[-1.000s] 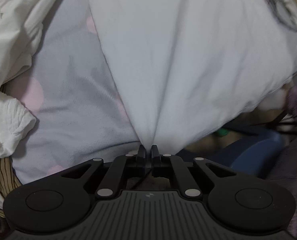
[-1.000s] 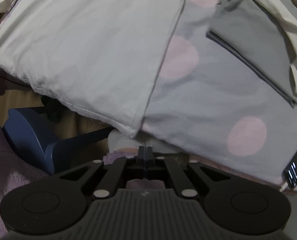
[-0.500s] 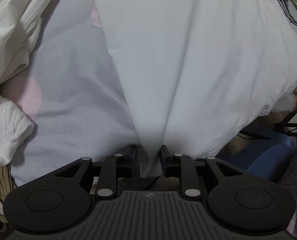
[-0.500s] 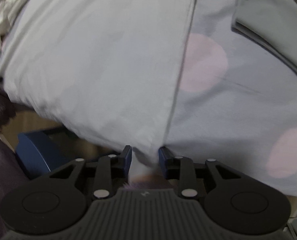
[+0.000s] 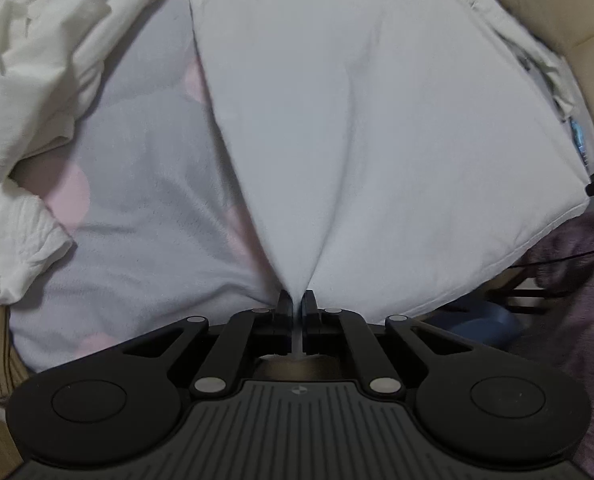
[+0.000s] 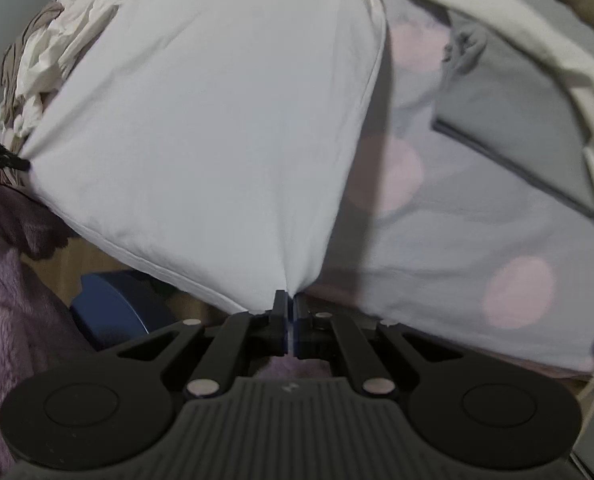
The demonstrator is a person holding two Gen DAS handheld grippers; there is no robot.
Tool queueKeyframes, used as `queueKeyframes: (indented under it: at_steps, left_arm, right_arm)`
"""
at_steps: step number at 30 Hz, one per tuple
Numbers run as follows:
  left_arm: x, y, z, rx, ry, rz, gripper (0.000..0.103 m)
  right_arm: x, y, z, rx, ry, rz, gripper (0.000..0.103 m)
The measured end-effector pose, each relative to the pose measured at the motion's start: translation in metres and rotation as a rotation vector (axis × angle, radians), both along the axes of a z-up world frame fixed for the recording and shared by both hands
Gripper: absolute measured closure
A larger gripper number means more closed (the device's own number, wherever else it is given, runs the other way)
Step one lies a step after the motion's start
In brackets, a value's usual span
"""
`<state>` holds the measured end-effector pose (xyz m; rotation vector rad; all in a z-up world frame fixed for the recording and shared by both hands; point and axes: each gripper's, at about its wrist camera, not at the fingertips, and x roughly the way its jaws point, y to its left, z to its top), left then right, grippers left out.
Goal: Fold clothes
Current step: 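Pull the hem with both grippers to stretch the T-shirt flat, then open both grippers and release the flattened T-shirt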
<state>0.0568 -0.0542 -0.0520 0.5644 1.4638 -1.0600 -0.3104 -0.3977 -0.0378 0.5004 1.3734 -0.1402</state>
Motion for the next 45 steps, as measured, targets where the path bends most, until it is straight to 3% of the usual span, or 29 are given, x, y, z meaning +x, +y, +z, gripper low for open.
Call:
queueKeyframes:
  at_steps: [4, 8, 11, 13, 16, 18, 25, 31, 35, 38, 43, 45]
  left_arm:
    - [-0.001, -0.006, -0.007, 0.047, -0.006, -0.027, 0.101]
    - [-0.008, -0.006, -0.053, 0.139, -0.015, -0.055, 0.101]
    - [-0.007, -0.008, -0.072, 0.205, -0.003, -0.049, 0.098]
    - [-0.006, -0.006, -0.077, 0.233, 0.0, -0.037, 0.091]
    - [0.0, -0.005, -0.06, 0.154, 0.002, -0.005, 0.075]
    - [0.008, -0.005, -0.045, 0.1, -0.041, 0.018, 0.067]
    - [0.055, 0.003, -0.004, -0.061, -0.195, 0.153, 0.065]
    - [0.096, 0.016, 0.022, -0.147, -0.33, 0.323, 0.065]
    - [0.112, 0.019, 0.037, -0.148, -0.498, 0.379, 0.065]
    - [0.125, 0.021, 0.041, -0.14, -0.592, 0.44, 0.053]
    - [0.153, 0.008, 0.025, -0.101, -0.599, 0.48, 0.053]
    - [0.162, 0.001, 0.017, -0.063, -0.608, 0.481, 0.06]
  right_arm:
    - [0.001, -0.004, -0.027, 0.021, 0.061, -0.008, 0.101]
    - [0.014, 0.004, -0.066, 0.04, 0.131, 0.037, 0.101]
    - [0.021, 0.009, -0.079, 0.019, 0.17, 0.074, 0.1]
    - [0.02, 0.008, -0.079, 0.024, 0.183, 0.071, 0.095]
    - [0.018, -0.005, -0.066, 0.008, 0.134, 0.013, 0.089]
    - [0.019, -0.015, -0.057, -0.013, 0.099, -0.023, 0.086]
    - [0.038, -0.029, -0.032, -0.065, -0.055, -0.098, 0.082]
    - [0.071, -0.028, -0.016, -0.1, -0.164, -0.128, 0.074]
    - [0.095, -0.027, -0.014, -0.105, -0.225, -0.139, 0.072]
    - [0.114, -0.02, -0.02, -0.1, -0.253, -0.111, 0.069]
    - [0.144, -0.006, -0.027, -0.091, -0.256, -0.051, 0.068]
    - [0.152, -0.003, -0.028, -0.076, -0.259, -0.041, 0.068]
